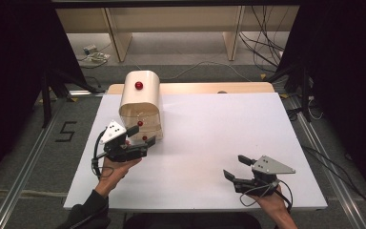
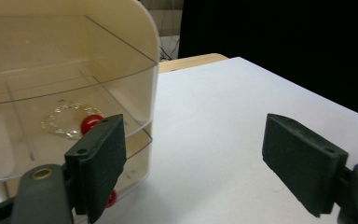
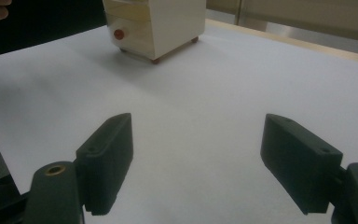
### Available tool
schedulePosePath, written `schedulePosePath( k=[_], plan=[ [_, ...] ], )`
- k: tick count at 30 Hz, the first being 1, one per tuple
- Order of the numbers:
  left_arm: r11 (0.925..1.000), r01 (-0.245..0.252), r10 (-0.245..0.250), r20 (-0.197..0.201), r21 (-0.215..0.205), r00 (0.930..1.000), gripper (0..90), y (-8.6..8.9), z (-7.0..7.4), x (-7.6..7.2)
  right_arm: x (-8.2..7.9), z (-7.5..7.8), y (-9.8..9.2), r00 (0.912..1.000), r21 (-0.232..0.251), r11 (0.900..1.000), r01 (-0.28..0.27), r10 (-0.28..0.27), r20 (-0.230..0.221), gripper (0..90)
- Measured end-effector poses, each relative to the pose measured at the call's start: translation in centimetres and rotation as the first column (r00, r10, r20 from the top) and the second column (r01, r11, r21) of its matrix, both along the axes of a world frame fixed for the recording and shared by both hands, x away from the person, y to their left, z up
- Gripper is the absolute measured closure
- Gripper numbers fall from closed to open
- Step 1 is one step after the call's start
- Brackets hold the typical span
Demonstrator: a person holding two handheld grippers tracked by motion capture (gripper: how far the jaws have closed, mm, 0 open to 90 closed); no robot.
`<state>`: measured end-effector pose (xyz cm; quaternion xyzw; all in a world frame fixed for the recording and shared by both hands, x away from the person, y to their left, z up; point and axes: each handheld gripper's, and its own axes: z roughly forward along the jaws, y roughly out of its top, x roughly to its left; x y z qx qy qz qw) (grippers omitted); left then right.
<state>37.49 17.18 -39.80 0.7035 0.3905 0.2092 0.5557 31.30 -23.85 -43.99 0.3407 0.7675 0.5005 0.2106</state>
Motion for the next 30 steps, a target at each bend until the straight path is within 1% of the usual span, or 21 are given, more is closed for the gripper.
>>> schedulePosePath(
  k=[2,6,10,12,13,15,17,19,20,25,26,27,30],
  plan=[
    [0.9999,0.014,-0.014,0.0,0.002,0.9999,20.5,-0.3,-0.1,-0.2,0.0,0.0,0.0,1.0,0.001,1.0,0.001,-0.001,-0.002,26.0],
    [0.9988,0.047,-0.047,0.013,0.01,0.9988,19.7,-0.8,-0.1,-0.6,0.0,0.0,0.0,1.0,0.01,1.0,-0.001,0.001,-0.003,25.9],
    [0.9968,0.079,-0.079,0.022,-0.01,0.9966,18.5,-1.0,-0.1,-1.1,0.0,0.0,-0.1,1.0,0.016,1.0,0.001,-0.001,-0.002,26.0],
    [0.9948,0.102,-0.102,0.019,-0.005,0.9946,17.2,-1.1,-0.2,-1.2,0.1,0.0,-0.1,1.0,0.015,1.0,0.002,-0.002,-0.001,26.0],
    [0.994,0.109,-0.109,0.017,-0.01,0.9939,16.2,-1.2,-0.2,-1.3,0.1,0.0,-0.2,1.0,0.016,1.0,0.001,-0.001,0.0,26.0],
    [0.9896,0.144,-0.143,0.016,-0.012,0.9895,15.2,-1.2,-0.3,-1.4,0.1,0.0,-0.2,1.0,0.017,1.0,0.0,0.0,0.001,25.9],
    [0.987,0.16,-0.16,0.018,-0.016,0.987,15.0,-1.4,-0.4,-1.6,0.1,0.0,-0.2,1.0,0.02,1.0,0.003,-0.003,-0.006,26.0],
    [0.9857,0.168,-0.168,0.014,-0.016,0.9857,14.5,-1.5,-0.4,-1.8,0.1,0.0,-0.2,1.0,0.021,1.0,-0.001,0.001,0.001,25.9],
    [0.9852,0.17,-0.17,0.011,-0.021,0.9854,14.5,-1.6,-0.5,-1.9,0.1,0.0,-0.2,1.0,0.025,1.0,0.002,-0.002,-0.004,26.0],
    [0.9826,0.186,-0.186,0.008,-0.005,0.9825,14.5,-1.8,-0.7,-2.4,0.2,-0.1,-0.2,1.0,0.024,1.0,0.001,-0.001,-0.005,25.9],
    [0.9824,0.187,-0.186,0.005,-0.007,0.9824,14.5,-1.9,-0.7,-2.5,0.1,-0.1,-0.1,0.9999,0.02,1.0,0.005,-0.005,-0.012,25.9],
    [0.9821,0.189,-0.189,0.006,0.0,0.982,14.5,-2.0,-0.8,-2.6,0.1,-0.1,-0.1,0.9999,0.019,1.0,0.006,-0.005,-0.011,25.9],
    [0.9803,0.197,-0.197,0.0,0.006,0.9803,14.5,-2.1,-1.1,-2.9,0.1,0.0,-0.2,0.9999,0.028,1.0,0.005,-0.005,-0.01,25.9]
  ],
)
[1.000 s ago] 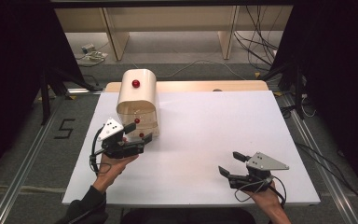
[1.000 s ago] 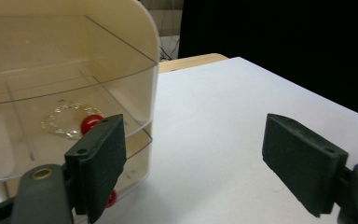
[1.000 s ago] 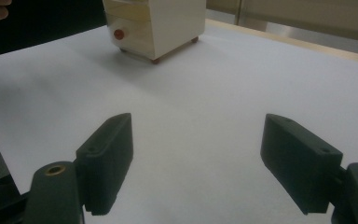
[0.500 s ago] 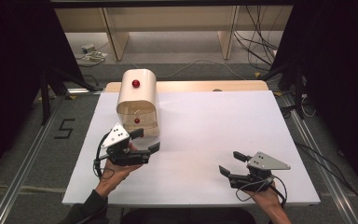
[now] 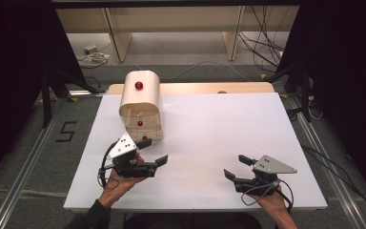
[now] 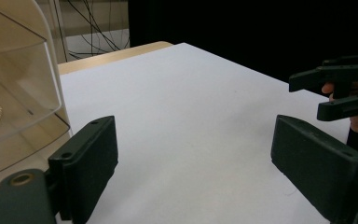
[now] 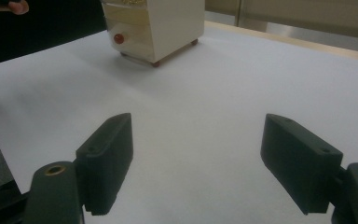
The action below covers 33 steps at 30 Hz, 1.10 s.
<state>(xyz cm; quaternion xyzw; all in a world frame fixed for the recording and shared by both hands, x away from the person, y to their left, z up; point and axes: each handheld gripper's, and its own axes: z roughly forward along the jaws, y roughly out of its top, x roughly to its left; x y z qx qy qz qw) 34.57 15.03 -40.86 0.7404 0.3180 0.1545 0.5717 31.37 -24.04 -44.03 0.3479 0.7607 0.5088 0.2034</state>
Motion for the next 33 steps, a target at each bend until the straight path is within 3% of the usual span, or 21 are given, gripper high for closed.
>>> schedulePosePath(
  k=[13,17,21,33],
  plan=[
    [0.9995,0.027,-0.027,-0.002,0.019,0.9996,12.6,0.0,-0.6,-1.1,0.1,0.0,0.0,1.0,0.003,1.0,-0.002,0.002,0.003,25.8],
    [0.9994,0.035,-0.035,-0.034,0.004,0.9988,12.6,0.2,-1.0,-1.5,0.1,0.0,-0.1,1.0,0.003,1.0,0.0,0.0,0.005,25.9],
    [0.9981,0.047,-0.046,-0.032,0.038,0.9984,10.6,0.2,-1.1,-2.1,0.1,-0.1,-0.1,1.0,0.009,1.0,-0.002,0.002,0.003,25.9],
    [0.9996,0.017,-0.016,-0.033,0.023,0.9993,9.6,0.6,-1.5,-1.9,0.1,0.0,-0.1,1.0,0.003,1.0,-0.001,0.001,0.008,25.8]
  ],
)
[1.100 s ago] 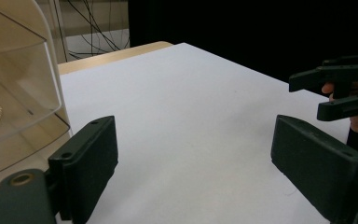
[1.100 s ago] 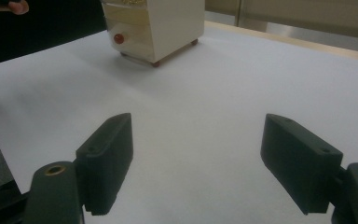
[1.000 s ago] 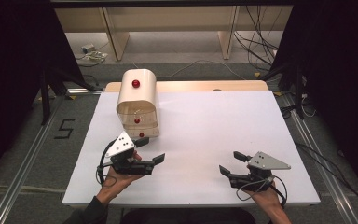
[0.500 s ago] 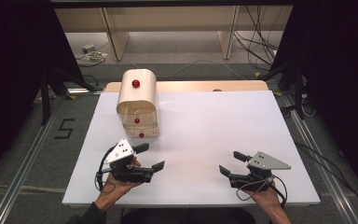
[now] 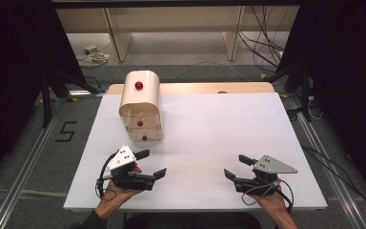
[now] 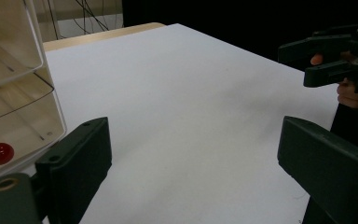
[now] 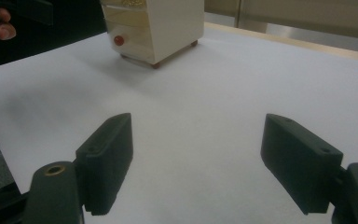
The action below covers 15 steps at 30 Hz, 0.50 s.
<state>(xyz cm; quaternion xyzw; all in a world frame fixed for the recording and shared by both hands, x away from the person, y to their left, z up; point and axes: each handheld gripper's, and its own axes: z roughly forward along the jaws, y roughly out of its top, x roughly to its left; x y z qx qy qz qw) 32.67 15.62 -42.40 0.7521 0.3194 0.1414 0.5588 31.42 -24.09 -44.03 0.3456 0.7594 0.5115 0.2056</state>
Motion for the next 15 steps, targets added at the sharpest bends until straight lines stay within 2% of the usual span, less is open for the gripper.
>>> schedulePosePath(
  k=[2,15],
  plan=[
    [0.9999,-0.002,0.002,0.006,-0.01,1.0,9.6,0.02,0.06,-0.01,0.02,-0.02,-0.01,1.0,-0.001,1.0,0.001,-0.001,-0.002,25.8],
    [1.0,-0.005,0.005,0.014,-0.008,0.9999,9.6,-0.01,0.11,0.08,0.06,-0.03,-0.07,1.0,0.004,1.0,0.0,0.0,-0.004,25.8]
  ],
)
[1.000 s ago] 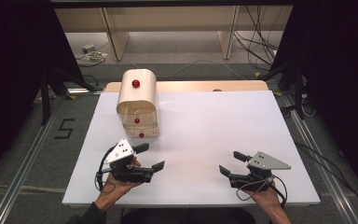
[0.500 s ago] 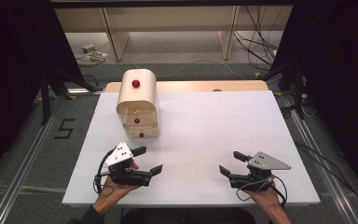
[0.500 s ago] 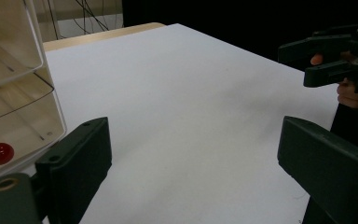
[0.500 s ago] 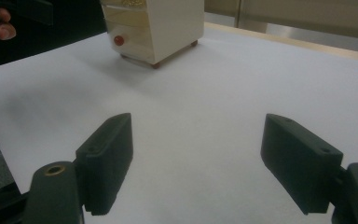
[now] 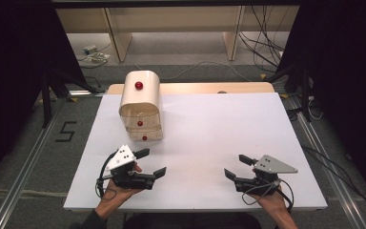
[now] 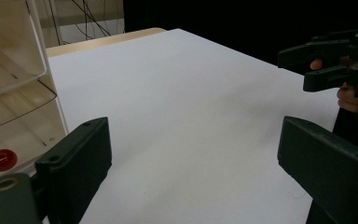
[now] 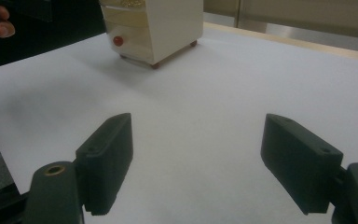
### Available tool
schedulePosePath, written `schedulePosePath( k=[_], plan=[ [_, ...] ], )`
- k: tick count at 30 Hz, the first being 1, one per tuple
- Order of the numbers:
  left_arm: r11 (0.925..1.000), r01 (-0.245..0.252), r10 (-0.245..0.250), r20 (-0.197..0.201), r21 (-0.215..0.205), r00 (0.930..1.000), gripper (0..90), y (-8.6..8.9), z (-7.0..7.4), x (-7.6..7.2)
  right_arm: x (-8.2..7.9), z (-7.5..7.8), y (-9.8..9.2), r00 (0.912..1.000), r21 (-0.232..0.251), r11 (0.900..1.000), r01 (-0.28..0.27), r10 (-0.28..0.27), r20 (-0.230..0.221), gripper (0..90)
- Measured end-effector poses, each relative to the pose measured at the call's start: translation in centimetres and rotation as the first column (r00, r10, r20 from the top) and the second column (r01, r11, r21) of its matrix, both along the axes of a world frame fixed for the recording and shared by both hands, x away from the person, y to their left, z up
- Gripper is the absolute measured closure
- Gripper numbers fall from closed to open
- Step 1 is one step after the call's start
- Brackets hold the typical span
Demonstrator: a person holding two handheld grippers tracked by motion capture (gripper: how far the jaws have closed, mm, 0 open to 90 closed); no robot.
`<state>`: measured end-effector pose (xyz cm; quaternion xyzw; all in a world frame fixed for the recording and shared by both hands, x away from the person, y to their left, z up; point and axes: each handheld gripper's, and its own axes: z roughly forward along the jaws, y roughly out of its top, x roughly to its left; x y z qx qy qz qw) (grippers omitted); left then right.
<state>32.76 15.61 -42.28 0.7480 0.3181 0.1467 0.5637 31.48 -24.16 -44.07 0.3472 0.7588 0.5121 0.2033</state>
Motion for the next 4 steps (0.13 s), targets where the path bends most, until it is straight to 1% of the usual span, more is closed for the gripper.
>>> schedulePosePath(
  k=[4],
  plan=[
    [1.0,-0.005,0.005,-0.001,0.002,1.0,9.6,0.04,-0.01,0.06,0.03,-0.01,-0.01,1.0,0.0,1.0,0.001,-0.001,-0.001,25.8]
  ],
)
